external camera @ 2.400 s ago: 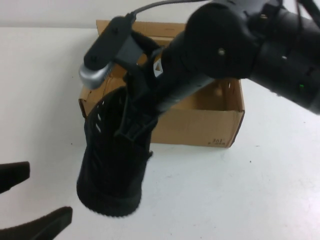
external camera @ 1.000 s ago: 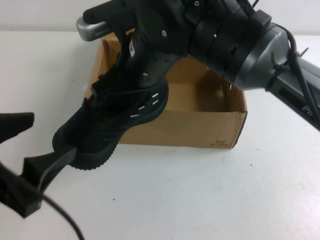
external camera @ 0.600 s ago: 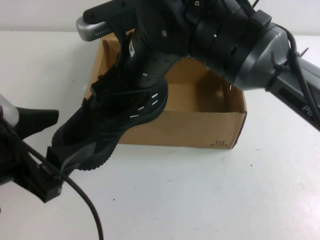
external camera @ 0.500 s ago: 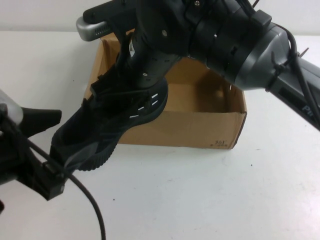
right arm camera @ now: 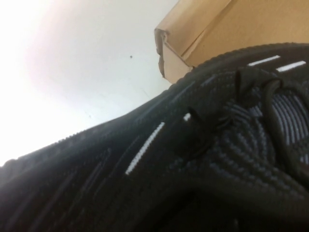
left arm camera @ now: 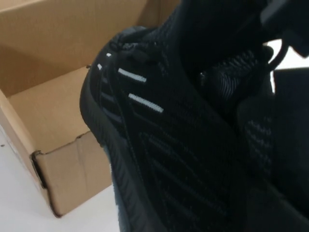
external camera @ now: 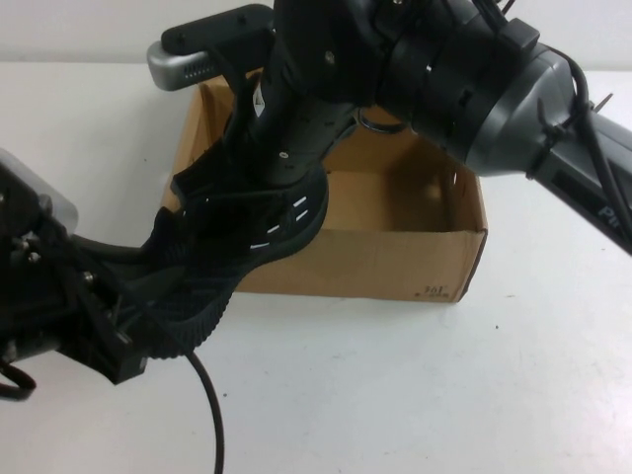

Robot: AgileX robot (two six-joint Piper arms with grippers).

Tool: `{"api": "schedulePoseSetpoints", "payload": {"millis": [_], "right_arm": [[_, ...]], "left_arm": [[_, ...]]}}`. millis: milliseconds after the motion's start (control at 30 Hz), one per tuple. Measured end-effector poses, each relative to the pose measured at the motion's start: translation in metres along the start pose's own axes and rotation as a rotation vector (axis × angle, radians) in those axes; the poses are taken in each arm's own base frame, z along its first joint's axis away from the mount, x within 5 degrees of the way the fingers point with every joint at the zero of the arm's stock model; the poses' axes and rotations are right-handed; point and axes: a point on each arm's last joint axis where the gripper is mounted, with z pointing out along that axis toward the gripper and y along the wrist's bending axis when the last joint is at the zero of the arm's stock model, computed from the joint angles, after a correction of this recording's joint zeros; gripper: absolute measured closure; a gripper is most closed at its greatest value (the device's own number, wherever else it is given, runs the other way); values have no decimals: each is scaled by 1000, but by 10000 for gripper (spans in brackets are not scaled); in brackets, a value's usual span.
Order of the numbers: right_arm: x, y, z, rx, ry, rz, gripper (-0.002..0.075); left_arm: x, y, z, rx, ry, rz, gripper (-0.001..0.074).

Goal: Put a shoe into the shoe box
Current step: Hand over the shoe

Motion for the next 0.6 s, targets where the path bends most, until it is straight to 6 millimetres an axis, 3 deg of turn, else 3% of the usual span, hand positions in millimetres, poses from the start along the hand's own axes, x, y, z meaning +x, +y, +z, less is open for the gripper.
{"api": "schedulePoseSetpoints", "payload": {"millis": [200, 300, 400, 533, 600], "right_arm": [[1, 0, -4, -1, 3, -29, 708], [0, 1, -15, -12, -13, -80, 656], [-3, 3, -37, -37, -85, -132, 518], [-9, 5, -69, -59, -214, -213, 238], [-10, 5, -81, -60, -258, -305, 134]], "left_arm": [[0, -2, 0, 24, 3, -18, 673], [-3, -6, -5, 36, -23, -22, 674], [-7, -10, -13, 36, -58, -6, 675], [-12, -17, -26, 36, -109, 31, 678], [-14, -20, -30, 42, -127, 40, 678]]}}
